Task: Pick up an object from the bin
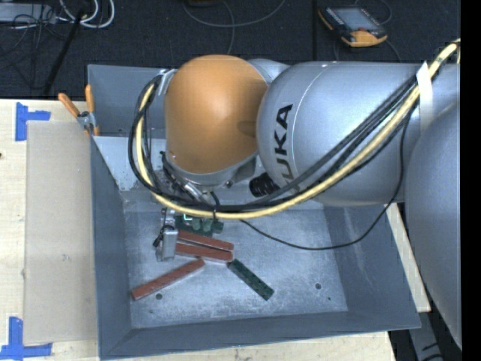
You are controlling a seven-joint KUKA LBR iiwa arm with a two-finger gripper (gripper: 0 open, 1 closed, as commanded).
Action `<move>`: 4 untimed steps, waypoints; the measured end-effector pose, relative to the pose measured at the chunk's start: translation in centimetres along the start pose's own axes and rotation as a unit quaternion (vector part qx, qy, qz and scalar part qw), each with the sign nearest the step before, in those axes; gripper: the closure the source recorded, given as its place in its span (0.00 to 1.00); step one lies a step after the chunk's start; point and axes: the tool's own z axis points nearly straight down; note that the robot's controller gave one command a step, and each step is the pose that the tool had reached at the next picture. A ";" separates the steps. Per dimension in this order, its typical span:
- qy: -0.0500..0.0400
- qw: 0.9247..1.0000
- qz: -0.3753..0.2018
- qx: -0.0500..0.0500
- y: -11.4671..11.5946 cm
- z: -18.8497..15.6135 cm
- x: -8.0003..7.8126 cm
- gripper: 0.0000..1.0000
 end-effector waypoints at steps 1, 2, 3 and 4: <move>-0.004 0.986 -0.169 0.000 -9.9 17.3 1.3 0.00; -0.005 0.976 -0.219 0.000 -7.6 14.0 2.0 0.00; -0.004 0.977 -0.215 0.000 -7.6 14.1 2.1 0.00; -0.005 0.978 -0.210 -0.001 -8.0 17.2 2.5 0.00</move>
Offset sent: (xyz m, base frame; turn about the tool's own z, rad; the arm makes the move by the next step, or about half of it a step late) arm -0.0143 -0.0980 -0.1705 -0.3419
